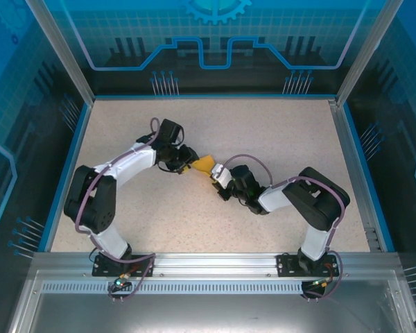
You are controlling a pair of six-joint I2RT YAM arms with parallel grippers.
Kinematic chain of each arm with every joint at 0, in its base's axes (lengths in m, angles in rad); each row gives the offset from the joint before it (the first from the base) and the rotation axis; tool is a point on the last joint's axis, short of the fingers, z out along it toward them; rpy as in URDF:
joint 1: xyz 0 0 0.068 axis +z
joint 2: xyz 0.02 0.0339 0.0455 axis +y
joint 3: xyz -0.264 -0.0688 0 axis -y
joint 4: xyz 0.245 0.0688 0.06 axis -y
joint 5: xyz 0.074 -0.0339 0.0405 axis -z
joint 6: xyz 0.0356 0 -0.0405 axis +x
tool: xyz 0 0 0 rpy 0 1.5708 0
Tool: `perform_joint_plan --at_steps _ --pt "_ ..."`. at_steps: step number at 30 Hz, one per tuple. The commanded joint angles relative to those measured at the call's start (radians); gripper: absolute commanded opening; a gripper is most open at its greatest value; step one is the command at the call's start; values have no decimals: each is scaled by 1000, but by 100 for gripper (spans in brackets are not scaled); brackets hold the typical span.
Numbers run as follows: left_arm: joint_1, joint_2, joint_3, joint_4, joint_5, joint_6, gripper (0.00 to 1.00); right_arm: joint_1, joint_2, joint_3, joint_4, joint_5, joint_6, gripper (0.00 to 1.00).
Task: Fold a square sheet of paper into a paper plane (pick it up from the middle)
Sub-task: Fold the wing for the fifth time at the center of the table.
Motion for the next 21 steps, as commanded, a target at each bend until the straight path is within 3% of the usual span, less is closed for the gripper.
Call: perform_joint_plan --at_steps 1,8,21 --pt "22 -66 -32 -32 -36 28 44 -8 -33 1 -33 -84 85 3" --pt "29 -160 -164 75 -31 12 55 -16 -37 -7 -56 -155 186 3" --pt "28 -221 -294 175 -12 -12 56 -46 1 45 -139 -242 305 3"
